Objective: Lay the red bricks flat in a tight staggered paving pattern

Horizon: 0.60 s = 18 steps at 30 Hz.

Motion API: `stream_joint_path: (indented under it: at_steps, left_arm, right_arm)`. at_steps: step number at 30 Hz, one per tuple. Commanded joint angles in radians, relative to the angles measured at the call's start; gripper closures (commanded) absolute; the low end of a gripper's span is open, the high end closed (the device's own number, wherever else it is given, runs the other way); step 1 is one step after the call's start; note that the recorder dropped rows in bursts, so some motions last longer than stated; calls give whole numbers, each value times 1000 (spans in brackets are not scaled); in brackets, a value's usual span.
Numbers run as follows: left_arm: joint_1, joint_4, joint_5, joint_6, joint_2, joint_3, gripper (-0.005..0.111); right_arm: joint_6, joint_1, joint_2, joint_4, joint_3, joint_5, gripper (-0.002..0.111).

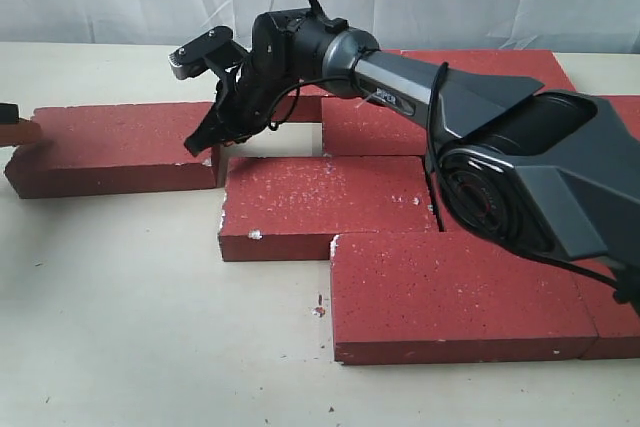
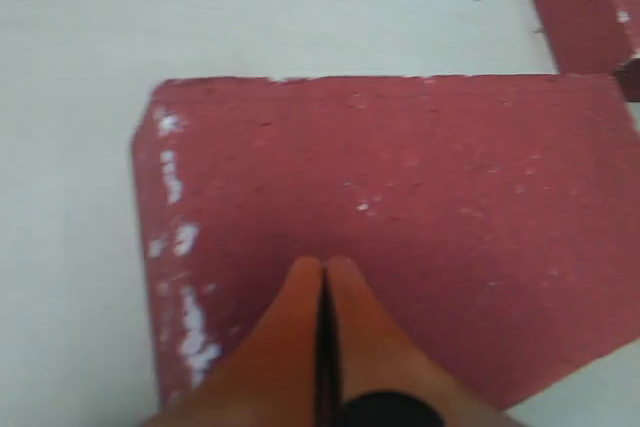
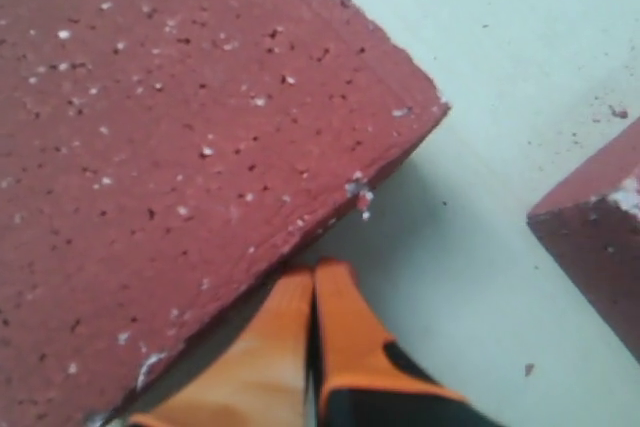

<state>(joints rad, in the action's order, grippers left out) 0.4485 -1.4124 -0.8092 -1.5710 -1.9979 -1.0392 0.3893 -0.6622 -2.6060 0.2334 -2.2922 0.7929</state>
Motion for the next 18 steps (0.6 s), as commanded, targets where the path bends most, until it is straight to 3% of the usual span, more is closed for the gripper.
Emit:
stream_joint_path:
  at_steps: [1, 6, 11, 18]
  left_arm:
    - [-2, -63, -53, -45, 1, -6, 107]
    - [35, -25, 11, -34, 30, -6, 107]
    - [76, 32, 231, 124, 25, -6, 107]
    - [27, -17, 207, 74, -38, -9, 107]
  right_arm:
    - [2, 27, 43, -41, -7, 18, 109]
    - [-2, 43, 45, -32, -7, 35, 109]
    - [-2, 43, 36, -22, -7, 29, 109]
    - [-2, 43, 8, 18, -7, -1, 109]
